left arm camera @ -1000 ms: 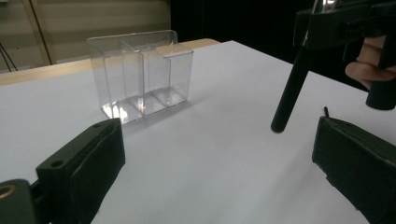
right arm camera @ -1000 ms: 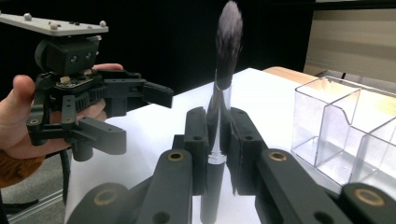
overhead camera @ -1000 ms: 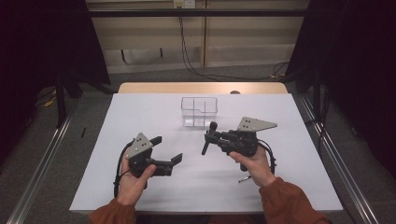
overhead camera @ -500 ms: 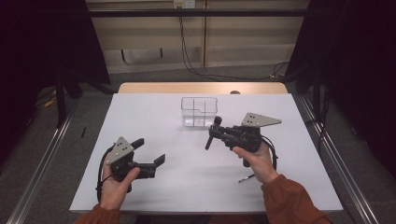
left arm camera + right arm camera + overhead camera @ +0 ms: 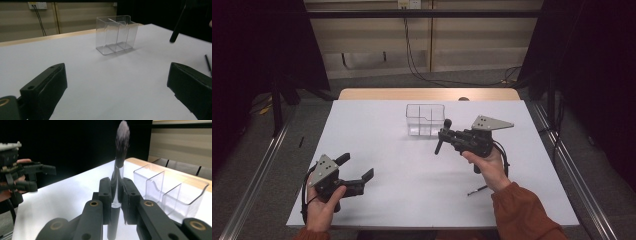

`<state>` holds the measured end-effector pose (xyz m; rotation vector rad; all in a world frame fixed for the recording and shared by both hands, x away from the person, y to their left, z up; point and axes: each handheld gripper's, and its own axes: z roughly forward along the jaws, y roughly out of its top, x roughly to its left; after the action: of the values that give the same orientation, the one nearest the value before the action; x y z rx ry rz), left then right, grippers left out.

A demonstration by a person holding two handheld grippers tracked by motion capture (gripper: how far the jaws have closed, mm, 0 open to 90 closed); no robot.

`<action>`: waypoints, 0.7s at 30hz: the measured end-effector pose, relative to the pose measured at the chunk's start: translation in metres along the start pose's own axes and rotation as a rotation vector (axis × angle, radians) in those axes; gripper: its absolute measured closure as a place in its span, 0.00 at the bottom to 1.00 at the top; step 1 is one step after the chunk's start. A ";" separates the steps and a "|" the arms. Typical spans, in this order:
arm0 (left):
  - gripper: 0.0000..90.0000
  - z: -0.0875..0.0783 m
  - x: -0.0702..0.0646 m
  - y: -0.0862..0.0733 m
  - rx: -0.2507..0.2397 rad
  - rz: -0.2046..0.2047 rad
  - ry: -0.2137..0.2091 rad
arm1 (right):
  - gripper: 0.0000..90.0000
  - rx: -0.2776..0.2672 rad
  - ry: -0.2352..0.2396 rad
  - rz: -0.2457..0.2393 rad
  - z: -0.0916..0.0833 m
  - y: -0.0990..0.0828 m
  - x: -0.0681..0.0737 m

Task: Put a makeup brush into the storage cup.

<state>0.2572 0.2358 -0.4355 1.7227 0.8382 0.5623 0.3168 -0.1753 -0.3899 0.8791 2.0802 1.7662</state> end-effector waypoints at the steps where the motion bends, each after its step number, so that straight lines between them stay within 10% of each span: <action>1: 0.03 0.000 0.000 0.000 0.000 0.000 0.000 | 0.89 0.000 0.000 0.000 0.000 0.000 0.000; 8: 0.03 -0.004 0.009 -0.007 -0.023 -0.088 0.014 | 0.89 -0.038 -0.025 -0.006 -0.009 0.018 -0.011; 21: 0.03 -0.008 0.006 -0.008 -0.002 -0.064 0.020 | 0.89 -0.030 -0.081 -0.010 -0.001 0.035 -0.032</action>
<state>0.2537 0.2468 -0.4409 1.6848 0.9030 0.5378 0.3506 -0.1930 -0.3614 0.9151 1.9987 1.7228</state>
